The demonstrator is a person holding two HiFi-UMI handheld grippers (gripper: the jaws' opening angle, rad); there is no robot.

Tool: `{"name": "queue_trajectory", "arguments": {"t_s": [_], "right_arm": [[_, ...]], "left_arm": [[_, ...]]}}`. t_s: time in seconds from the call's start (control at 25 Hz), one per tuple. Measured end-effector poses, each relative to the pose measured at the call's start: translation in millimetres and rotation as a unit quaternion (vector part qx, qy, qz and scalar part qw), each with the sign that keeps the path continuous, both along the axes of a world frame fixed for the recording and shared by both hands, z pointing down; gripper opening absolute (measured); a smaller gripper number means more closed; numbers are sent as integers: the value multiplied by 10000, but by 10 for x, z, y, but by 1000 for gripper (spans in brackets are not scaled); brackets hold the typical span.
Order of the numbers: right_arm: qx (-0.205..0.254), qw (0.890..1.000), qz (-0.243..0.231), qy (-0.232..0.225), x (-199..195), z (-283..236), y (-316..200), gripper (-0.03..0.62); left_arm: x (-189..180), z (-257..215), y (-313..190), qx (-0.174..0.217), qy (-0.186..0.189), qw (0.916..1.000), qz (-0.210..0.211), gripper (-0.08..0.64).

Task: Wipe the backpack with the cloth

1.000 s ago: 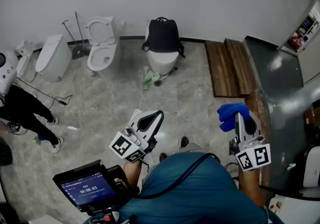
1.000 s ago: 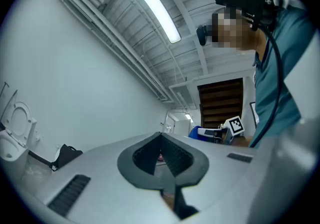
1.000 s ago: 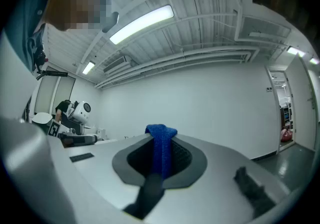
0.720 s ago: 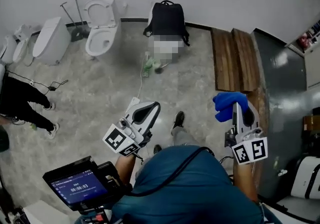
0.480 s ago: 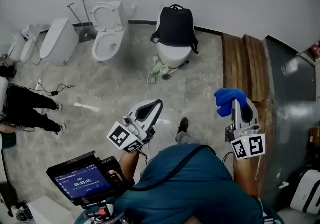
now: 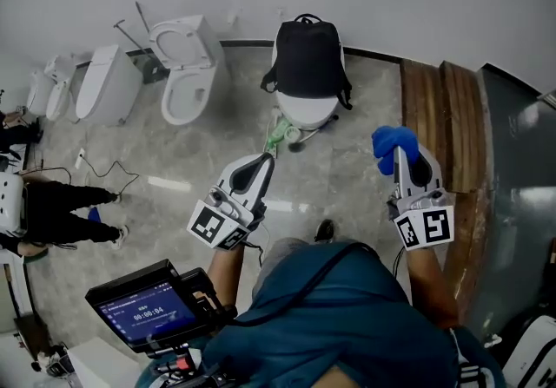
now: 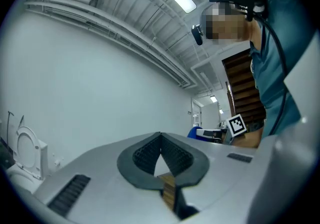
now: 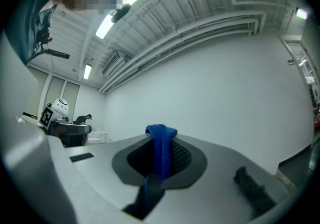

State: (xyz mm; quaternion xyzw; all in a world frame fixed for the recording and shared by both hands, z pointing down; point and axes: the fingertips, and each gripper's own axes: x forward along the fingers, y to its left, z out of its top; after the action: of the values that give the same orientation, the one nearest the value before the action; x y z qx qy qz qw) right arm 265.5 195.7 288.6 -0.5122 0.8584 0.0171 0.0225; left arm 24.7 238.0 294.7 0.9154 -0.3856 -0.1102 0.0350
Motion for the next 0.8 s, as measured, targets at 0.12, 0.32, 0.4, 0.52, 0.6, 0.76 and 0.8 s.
{"name": "queue_trajectory", "arguments": {"t_s": [0.12,0.32,0.4,0.52,0.6,0.76,0.8], "right_arm": [[-83,9999,-85,11,-35,-32,-435,23],[-90,9998,-144,52,-231,-6,-1004,23],[-91,9999,-119,77,-317,5,-1226,24],[-149,9998,45,130,-403,22,-1630,23],[-245,9994,173,193,-491,63,-1917,24],[-511,9975,323,374,-841,288,-2803,23],[-584,9968,375,407,-917,360,-3039,23]], "left_arm": [[-46,-106,-344,-38,-24,9999,-167,3],[-166,-242,-875,112,49,9999,-99,3],[-247,-180,-1125,101,-63,9999,-80,3],[-366,-107,-1582,67,3,10000,39,3],[-470,-57,-1921,-20,148,9998,144,3],[-777,145,-2922,-252,212,9987,396,3],[-851,234,-3180,-309,139,9984,448,3]]}}
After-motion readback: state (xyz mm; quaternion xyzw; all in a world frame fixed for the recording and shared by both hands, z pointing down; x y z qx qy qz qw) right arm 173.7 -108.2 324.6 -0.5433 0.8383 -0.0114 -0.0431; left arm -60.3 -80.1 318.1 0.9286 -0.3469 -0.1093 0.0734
